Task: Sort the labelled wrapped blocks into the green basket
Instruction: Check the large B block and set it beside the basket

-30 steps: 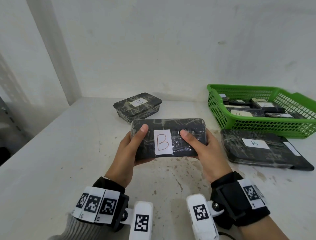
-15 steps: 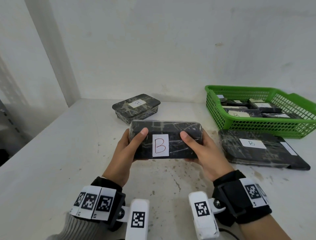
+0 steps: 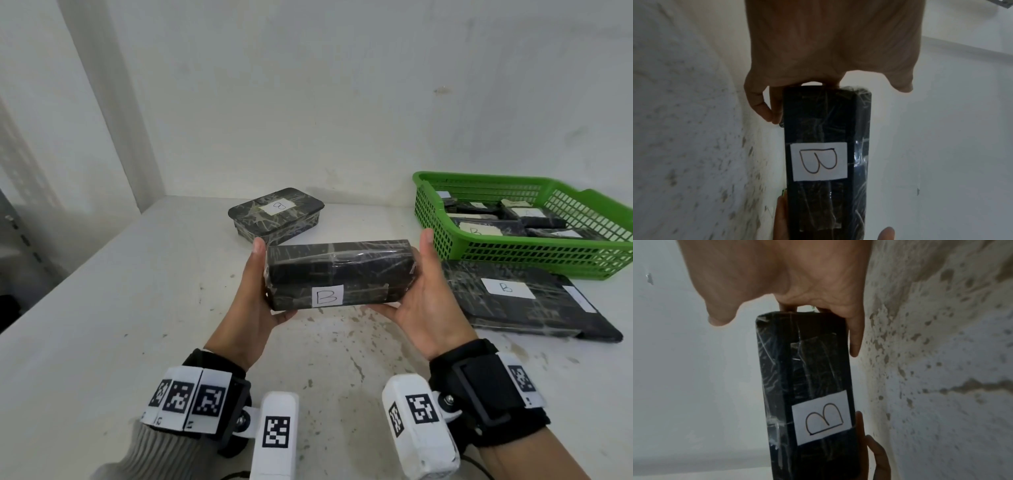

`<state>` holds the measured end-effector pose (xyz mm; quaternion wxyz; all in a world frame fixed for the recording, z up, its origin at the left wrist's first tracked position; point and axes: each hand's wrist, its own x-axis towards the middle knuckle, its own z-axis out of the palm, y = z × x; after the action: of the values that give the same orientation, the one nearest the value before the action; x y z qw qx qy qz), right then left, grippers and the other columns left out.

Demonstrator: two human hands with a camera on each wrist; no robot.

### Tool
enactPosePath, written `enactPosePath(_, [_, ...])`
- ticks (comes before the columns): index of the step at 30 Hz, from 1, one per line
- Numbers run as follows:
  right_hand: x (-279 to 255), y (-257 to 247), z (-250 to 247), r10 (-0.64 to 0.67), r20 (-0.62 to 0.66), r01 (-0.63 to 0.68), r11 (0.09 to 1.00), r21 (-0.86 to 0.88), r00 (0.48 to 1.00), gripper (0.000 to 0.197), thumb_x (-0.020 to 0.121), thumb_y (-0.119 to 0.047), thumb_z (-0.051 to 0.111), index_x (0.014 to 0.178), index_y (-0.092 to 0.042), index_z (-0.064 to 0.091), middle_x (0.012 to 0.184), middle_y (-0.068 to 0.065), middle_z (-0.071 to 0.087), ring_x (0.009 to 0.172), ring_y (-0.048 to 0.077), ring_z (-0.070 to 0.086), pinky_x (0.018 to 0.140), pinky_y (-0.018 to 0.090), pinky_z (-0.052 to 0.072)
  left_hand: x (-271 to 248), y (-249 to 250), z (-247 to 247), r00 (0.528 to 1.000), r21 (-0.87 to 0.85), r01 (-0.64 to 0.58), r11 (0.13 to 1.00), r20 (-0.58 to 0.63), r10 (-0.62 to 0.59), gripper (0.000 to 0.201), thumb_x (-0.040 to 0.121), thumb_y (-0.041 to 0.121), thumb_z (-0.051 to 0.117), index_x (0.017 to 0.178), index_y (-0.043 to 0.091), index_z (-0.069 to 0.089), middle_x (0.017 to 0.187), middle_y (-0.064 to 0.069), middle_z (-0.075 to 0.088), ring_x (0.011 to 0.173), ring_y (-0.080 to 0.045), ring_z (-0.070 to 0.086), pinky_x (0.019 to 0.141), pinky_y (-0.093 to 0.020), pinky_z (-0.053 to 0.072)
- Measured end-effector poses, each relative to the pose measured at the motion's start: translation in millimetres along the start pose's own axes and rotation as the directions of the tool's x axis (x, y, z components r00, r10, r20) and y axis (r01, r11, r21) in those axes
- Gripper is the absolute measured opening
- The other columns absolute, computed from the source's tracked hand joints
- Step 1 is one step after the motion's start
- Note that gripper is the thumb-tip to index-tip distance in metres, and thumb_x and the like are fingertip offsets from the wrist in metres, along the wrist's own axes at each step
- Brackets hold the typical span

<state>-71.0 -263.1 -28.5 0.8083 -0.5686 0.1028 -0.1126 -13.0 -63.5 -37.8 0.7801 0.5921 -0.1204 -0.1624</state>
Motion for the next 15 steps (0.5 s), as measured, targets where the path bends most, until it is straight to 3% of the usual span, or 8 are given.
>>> enactPosePath(4, [-1.8,0.5,0.6,-0.06,-0.027,0.061,0.998,0.026,0.998,0.082,0.076,-0.071,0.042,0.139,-0.019,0.051,0.129,0.009,0.065,0.122,0.024,0.06,0.106,0.051,0.044,-1.3,-0.3,3.7,0.999,-0.011,0.037,0.999,-0.023,-0.037,0.077,0.071,0.075,0.039,0.131,0.03,0.056,0.123,0.002,0.069,0.119,-0.019,0.062,0.109,-0.05,0.038])
enactPosePath(7, [-3.6,0.6,3.2,-0.087,-0.001,0.087,0.996,0.036,0.996,0.052,0.077,-0.066,0.044,0.11,-0.036,0.069,0.12,0.005,0.07,0.117,0.021,0.063,0.1,0.044,0.048,-2.9,-0.3,6.6,0.999,-0.013,0.027,1.0,-0.041,-0.028,0.061,0.072,0.069,0.044,0.116,0.032,0.063,0.114,0.005,0.073,0.116,-0.018,0.063,0.108,-0.048,0.04])
enactPosePath(8, [-3.9,0.9,4.1,-0.092,-0.002,0.092,0.995,0.039,0.996,0.045,0.079,-0.064,0.045,0.098,-0.034,0.073,0.116,0.003,0.072,0.114,0.02,0.064,0.098,0.041,0.05,-3.1,-0.5,6.5,0.999,-0.017,0.021,1.0,-0.047,-0.022,0.059,0.072,0.068,0.045,0.114,0.032,0.063,0.113,0.005,0.073,0.116,-0.018,0.063,0.108,-0.048,0.039])
enactPosePath(10, [-1.1,4.6,3.1,-0.11,-0.021,0.11,0.994,0.008,0.994,0.044,0.088,-0.057,0.051,0.095,-0.015,0.063,0.107,0.01,0.067,0.107,0.023,0.062,0.093,0.04,0.05,-3.5,-0.4,6.0,0.999,-0.027,0.008,1.0,-0.054,-0.01,0.057,0.073,0.067,0.044,0.111,0.03,0.065,0.112,0.004,0.074,0.115,-0.019,0.063,0.106,-0.047,0.04])
enactPosePath(12, [1.2,7.0,3.7,-0.122,-0.029,0.122,0.993,0.008,0.992,0.032,0.095,-0.045,0.053,0.09,-0.014,0.05,0.102,0.014,0.055,0.099,0.026,0.056,0.089,0.042,0.048,-3.9,-0.8,5.8,0.999,-0.034,-0.001,0.999,-0.053,-0.001,0.056,0.075,0.066,0.044,0.108,0.027,0.066,0.11,0.002,0.074,0.112,-0.018,0.065,0.103,-0.044,0.042])
enactPosePath(15, [2.6,6.6,4.0,-0.134,-0.025,0.135,0.99,0.027,0.991,0.026,0.09,-0.041,0.053,0.079,-0.019,0.045,0.098,0.011,0.051,0.096,0.024,0.052,0.087,0.043,0.044,-3.3,-3.5,6.9,0.999,-0.036,-0.016,0.999,-0.052,0.014,0.047,0.083,0.064,0.054,0.103,0.024,0.067,0.104,0.002,0.075,0.107,-0.017,0.066,0.096,-0.039,0.046])
